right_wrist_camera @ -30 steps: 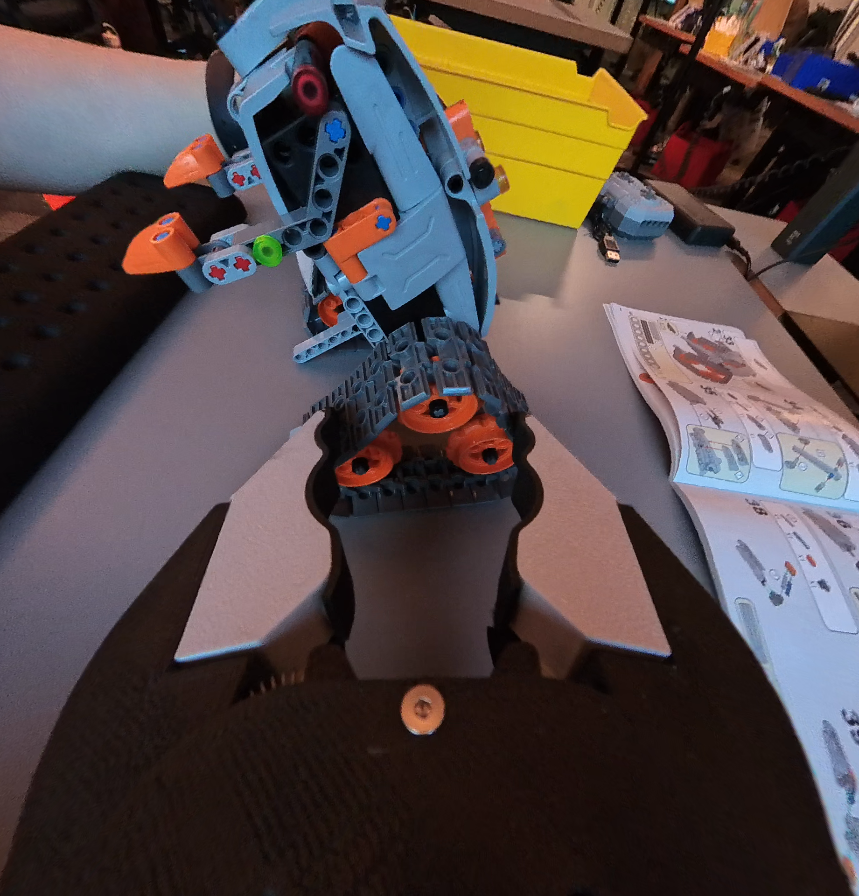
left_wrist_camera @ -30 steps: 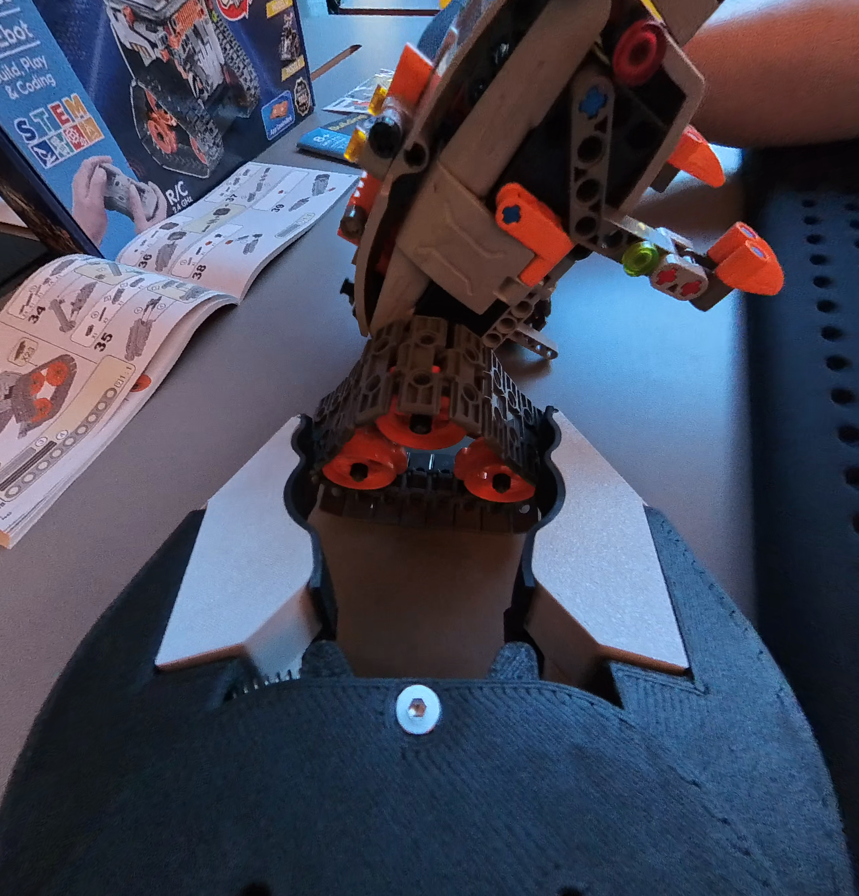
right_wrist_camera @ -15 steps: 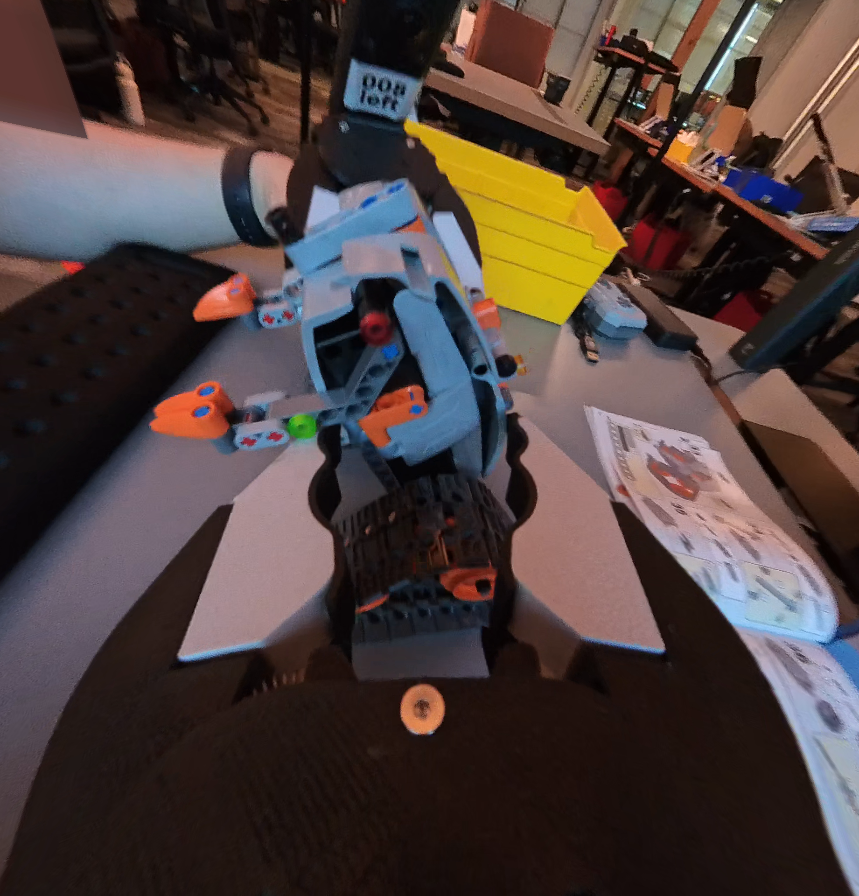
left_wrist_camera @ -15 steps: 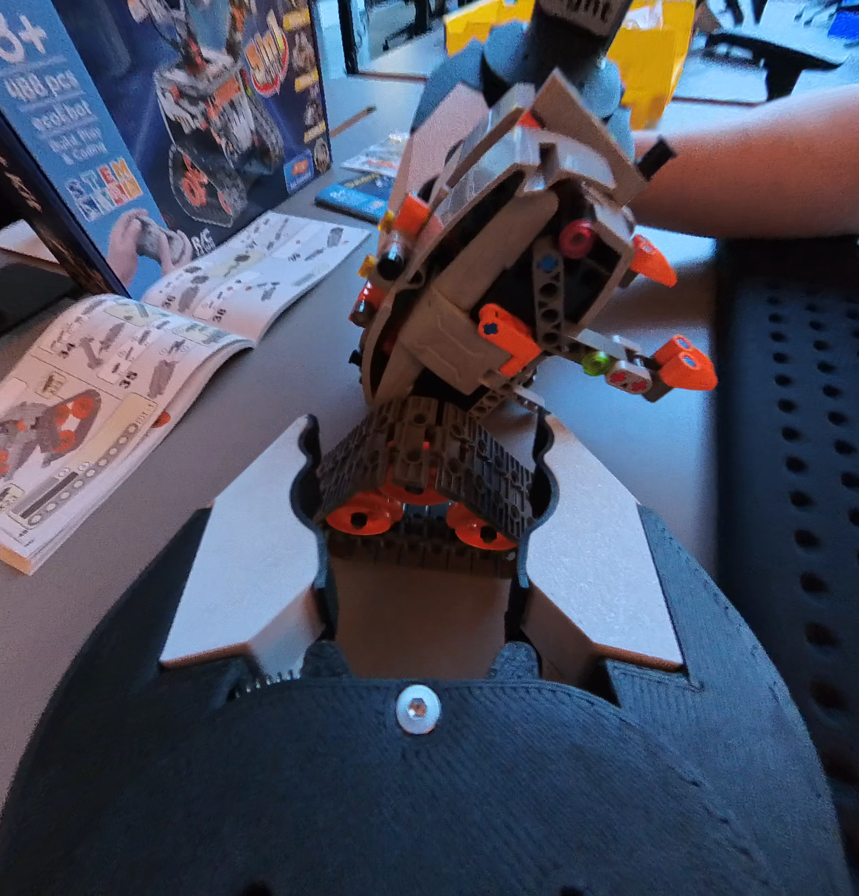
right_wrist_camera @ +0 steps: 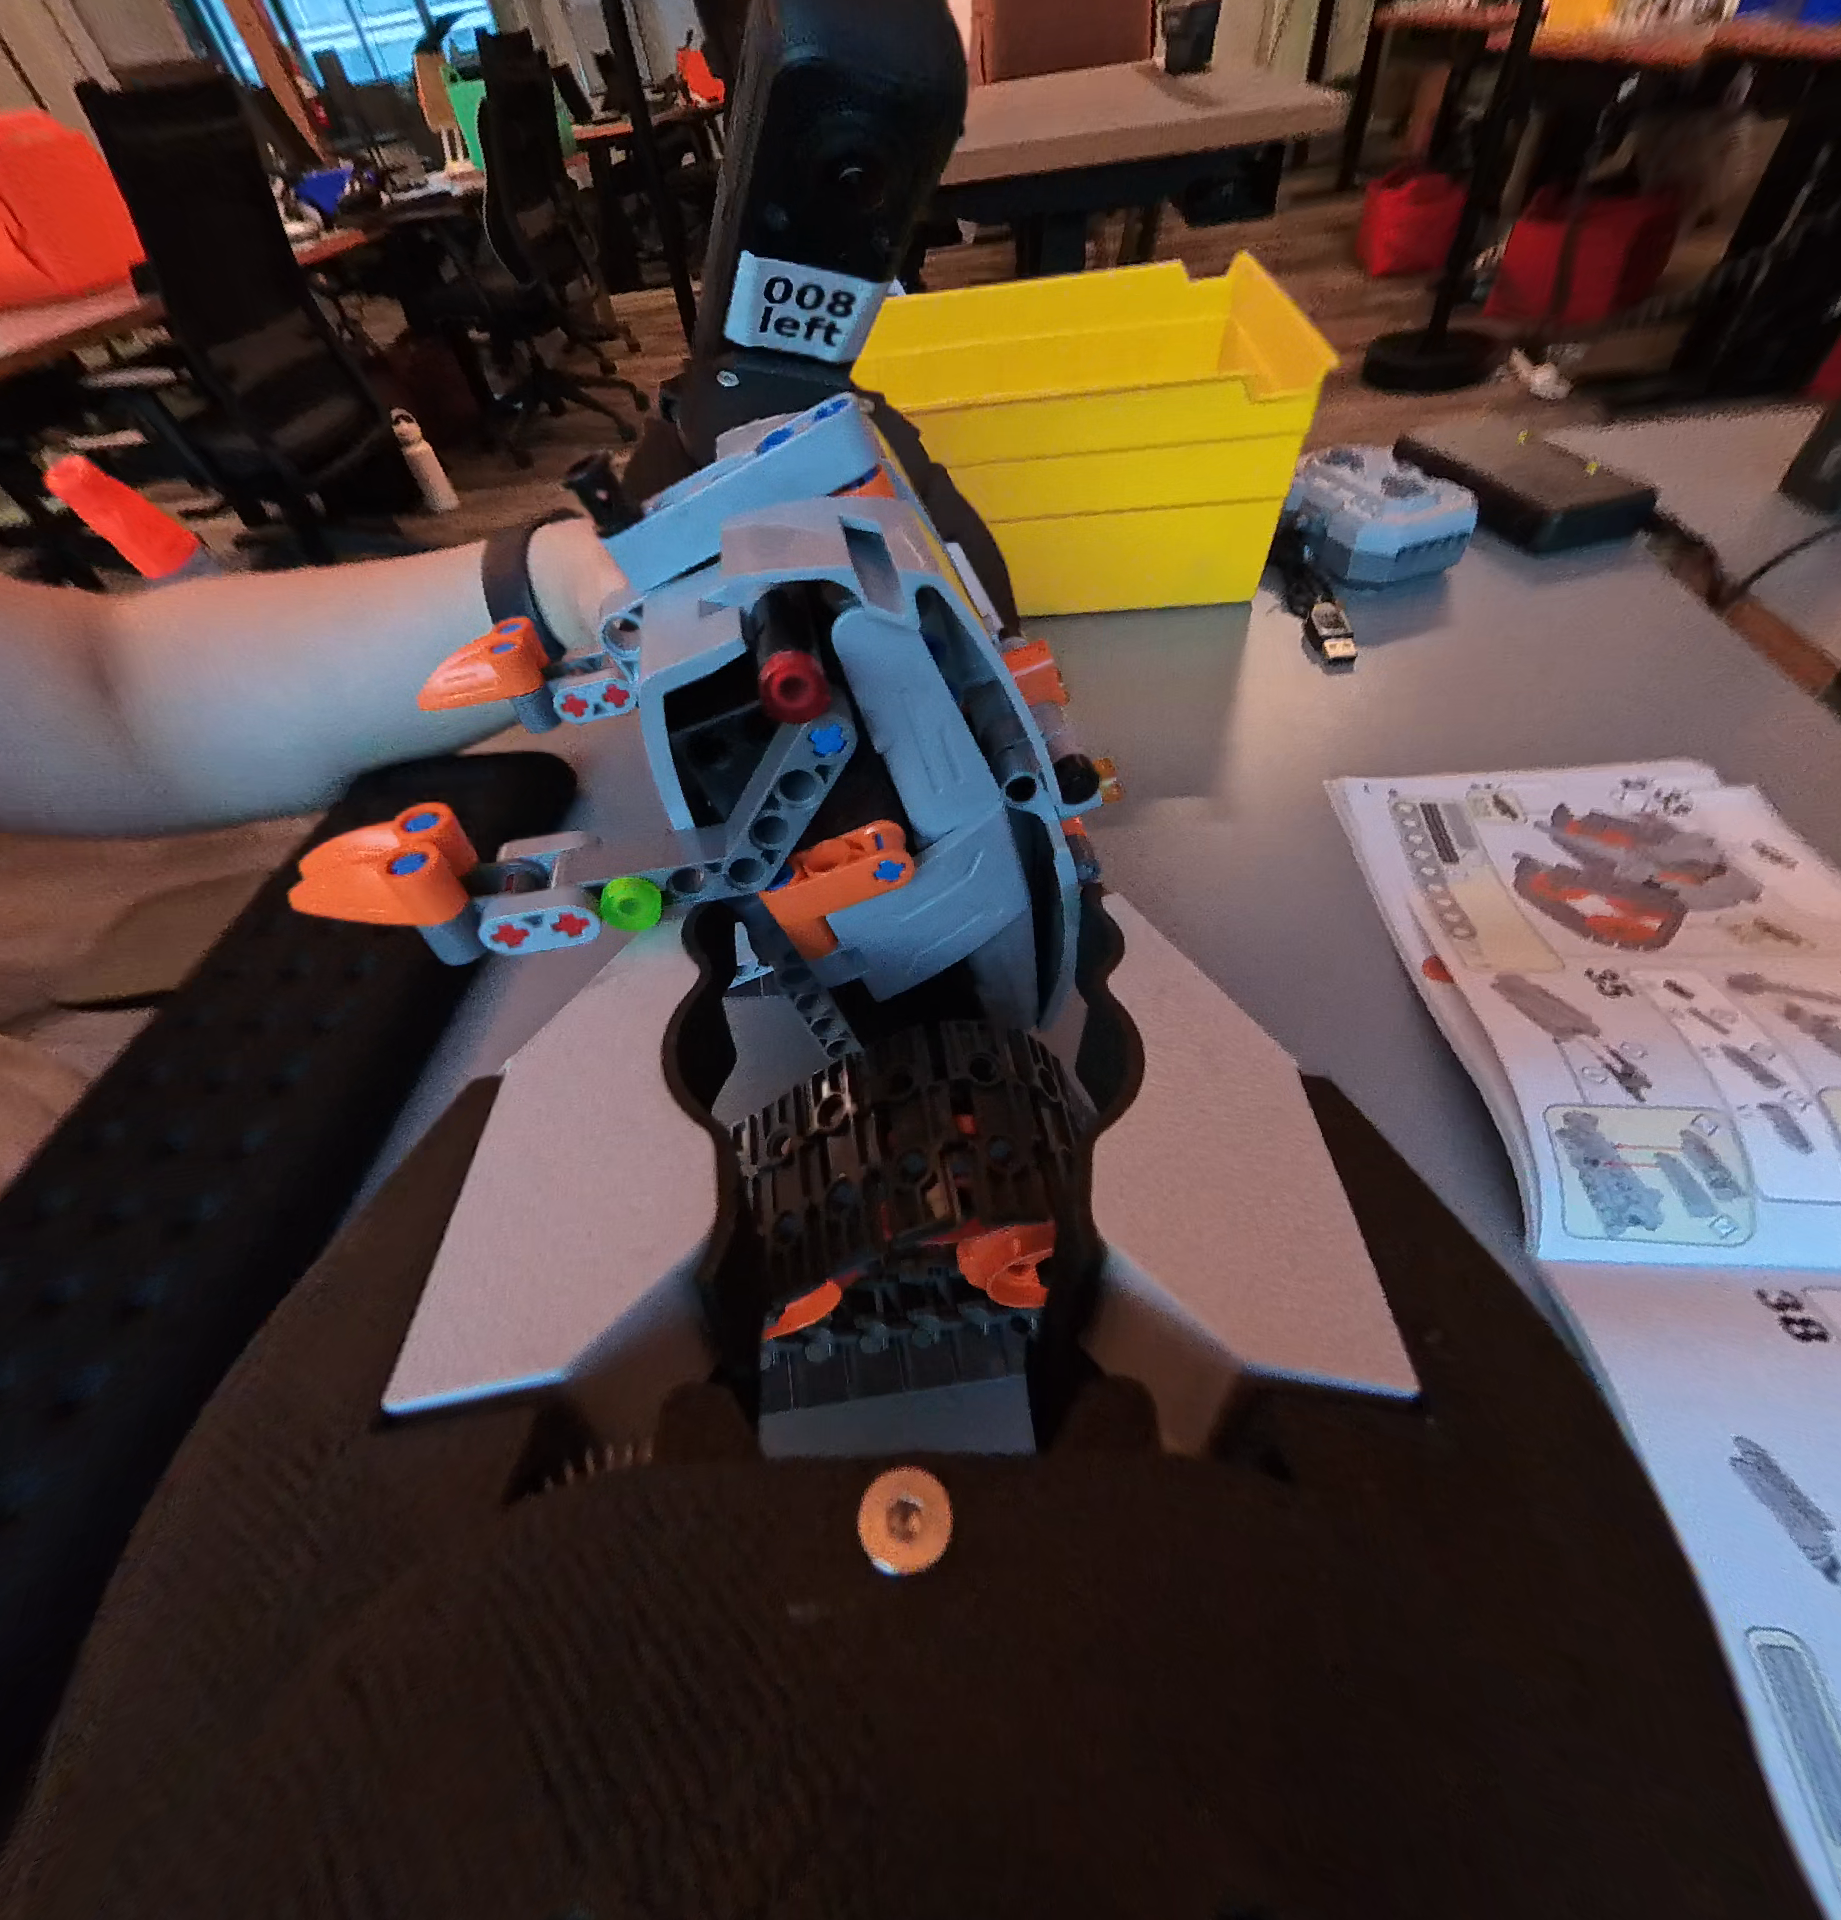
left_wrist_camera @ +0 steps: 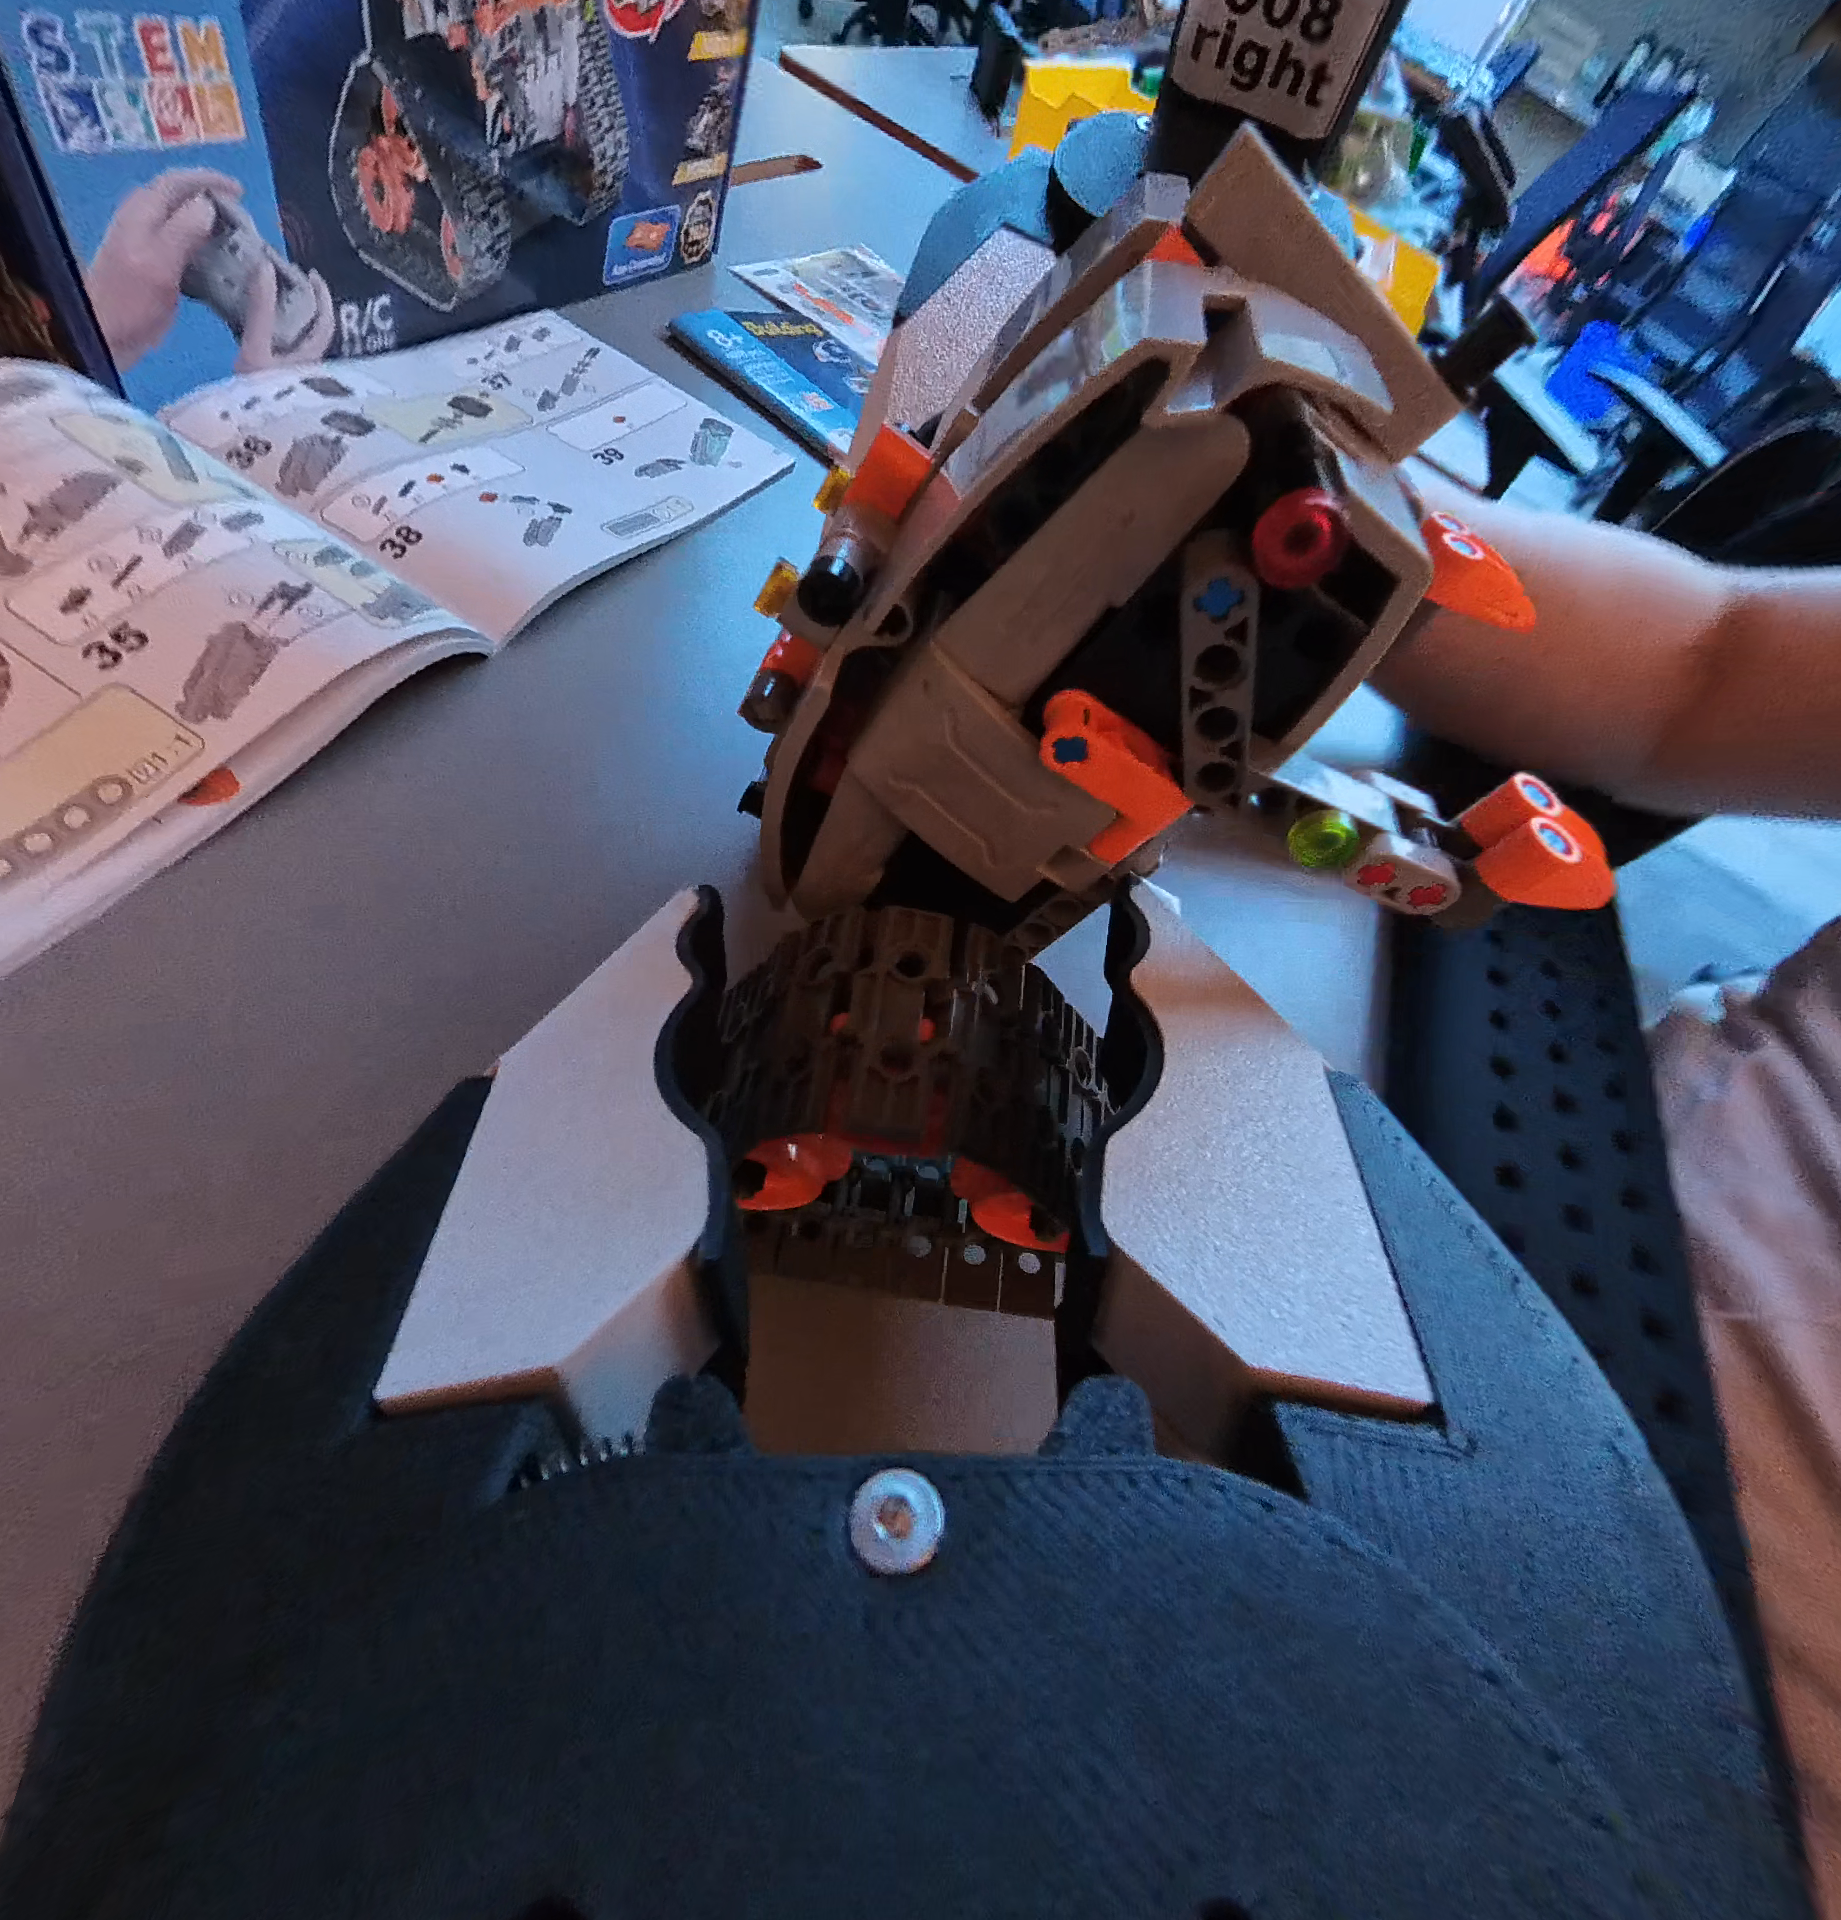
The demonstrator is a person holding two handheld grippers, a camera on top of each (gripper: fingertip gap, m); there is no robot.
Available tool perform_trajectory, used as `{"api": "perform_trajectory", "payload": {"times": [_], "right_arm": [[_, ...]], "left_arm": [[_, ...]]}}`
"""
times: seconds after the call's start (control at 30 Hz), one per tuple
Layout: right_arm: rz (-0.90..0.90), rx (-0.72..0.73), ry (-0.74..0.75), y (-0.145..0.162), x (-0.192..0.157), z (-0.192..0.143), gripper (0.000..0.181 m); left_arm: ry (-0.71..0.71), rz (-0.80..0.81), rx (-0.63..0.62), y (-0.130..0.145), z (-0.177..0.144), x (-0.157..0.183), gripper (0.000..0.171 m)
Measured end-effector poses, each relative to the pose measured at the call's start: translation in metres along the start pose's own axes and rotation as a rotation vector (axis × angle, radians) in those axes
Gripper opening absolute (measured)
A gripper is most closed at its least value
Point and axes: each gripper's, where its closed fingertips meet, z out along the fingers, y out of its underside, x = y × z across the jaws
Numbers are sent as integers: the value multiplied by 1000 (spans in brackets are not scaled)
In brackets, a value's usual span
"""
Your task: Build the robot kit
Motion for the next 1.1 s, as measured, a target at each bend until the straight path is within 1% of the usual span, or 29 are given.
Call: {"api": "perform_trajectory", "payload": {"times": [0.13, 0.2, 0.27, 0.33, 0.37, 0.4, 0.53, 0.6, 0.63, 0.67, 0.7, 0.77, 0.87, 0.93, 0.97, 1.03, 1.1], "right_arm": [[201, -21, -37, -3, 18, 2, 67], [290, -25, -33, -3, 29, 3, 65], [352, -24, -44, -4, 36, 4, 65], [392, -17, -51, -4, 42, 4, 65], [420, -9, -53, -4, 45, 5, 66], [457, 2, -52, -4, 49, 4, 67], [572, 92, -70, -7, 60, 1, 68], [596, 115, -64, -8, 65, -1, 67], [609, 125, -59, -9, 68, -2, 65], [614, 134, -55, -10, 70, -2, 63], [605, 141, -59, -11, 71, -2, 62], [573, 140, -75, -12, 68, -2, 62], [536, 139, -66, -13, 65, -3, 61], [531, 142, -43, -14, 68, -4, 57], [532, 150, -32, -15, 70, -4, 55], [528, 184, -30, -18, 73, -6, 50], [517, 214, -43, -20, 72, -8, 49]], "left_arm": [[70, -199, 11, -8, -2, -11, 73], [115, -305, 40, -12, -3, -19, 72], [150, -375, 70, -16, -5, -25, 71], [166, -417, 91, -18, -7, -29, 67], [170, -424, 93, -18, -8, -31, 63], [168, -420, 87, -18, -10, -33, 55], [179, -438, 88, -19, -10, -39, 52], [180, -395, 111, -20, -11, -39, 58], [187, -394, 111, -20, -11, -37, 64], [197, -394, 110, -21, -11, -35, 77], [199, -388, 110, -22, -13, -32, 84], [176, -358, 112, -20, -17, -28, 88], [103, -303, 126, -12, -25, -21, 104], [30, -261, 90, 2, -28, -21, 122], [-10, -237, 73, 8, -29, -23, 126], [-42, -225, 67, 14, -26, -26, 125], [56, -293, 114, 7, -24, -20, 115]]}}
